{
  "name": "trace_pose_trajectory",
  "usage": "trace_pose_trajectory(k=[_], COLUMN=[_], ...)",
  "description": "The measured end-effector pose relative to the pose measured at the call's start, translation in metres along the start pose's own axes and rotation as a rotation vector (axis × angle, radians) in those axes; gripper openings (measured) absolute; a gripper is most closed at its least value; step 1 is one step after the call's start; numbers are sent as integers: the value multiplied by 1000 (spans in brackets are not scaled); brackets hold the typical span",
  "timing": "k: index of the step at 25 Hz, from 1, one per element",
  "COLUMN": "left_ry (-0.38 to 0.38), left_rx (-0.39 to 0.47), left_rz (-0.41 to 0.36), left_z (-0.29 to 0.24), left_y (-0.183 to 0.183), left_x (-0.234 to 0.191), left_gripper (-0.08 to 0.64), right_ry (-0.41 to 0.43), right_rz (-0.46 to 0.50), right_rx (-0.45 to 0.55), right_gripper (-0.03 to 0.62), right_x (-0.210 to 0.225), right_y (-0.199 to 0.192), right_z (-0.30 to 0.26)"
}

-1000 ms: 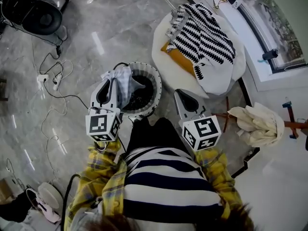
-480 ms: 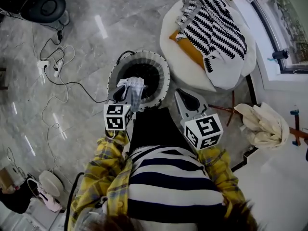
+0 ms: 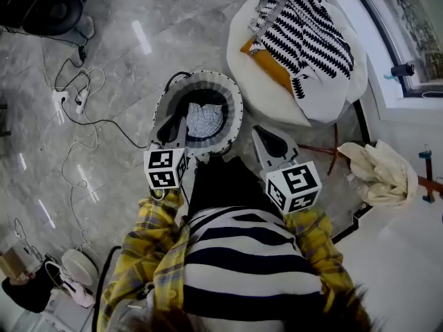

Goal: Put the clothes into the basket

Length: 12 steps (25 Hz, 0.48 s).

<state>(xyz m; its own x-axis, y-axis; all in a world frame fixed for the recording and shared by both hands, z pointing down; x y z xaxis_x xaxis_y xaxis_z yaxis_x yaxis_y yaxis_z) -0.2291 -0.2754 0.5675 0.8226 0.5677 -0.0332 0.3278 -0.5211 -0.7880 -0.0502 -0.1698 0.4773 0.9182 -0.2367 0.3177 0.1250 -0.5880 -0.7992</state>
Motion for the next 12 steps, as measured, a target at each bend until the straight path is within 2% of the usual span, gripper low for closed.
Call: trace_pose_trajectory(k=[6,12], left_ry=[-99,-230], left_rx=[77,166], left_rz=[-9,-52], left_z=[-5,1], left_y=[38,84], left_x=[30,83], left_gripper=[63,60], right_ry=[-81,-171], right_rz=[-34,-71], right_rx=[40,96], right_gripper=[28,28], right_x=[12,29], right_y=[2,-1], right_z=[22,58])
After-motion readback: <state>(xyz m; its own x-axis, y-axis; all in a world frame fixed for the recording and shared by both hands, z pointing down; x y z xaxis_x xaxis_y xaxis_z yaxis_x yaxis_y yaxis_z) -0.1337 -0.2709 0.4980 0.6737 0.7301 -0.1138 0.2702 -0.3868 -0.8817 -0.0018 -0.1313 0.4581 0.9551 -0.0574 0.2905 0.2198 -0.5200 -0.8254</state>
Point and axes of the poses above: the fingertips, and each gripper's own axes: z backward along the fingers, x to its right, y out of its top, the point moved 2 cm from there along z, backward along the fingers, and after that the axes turned 7 degrees about y, right-handed, at the moved point
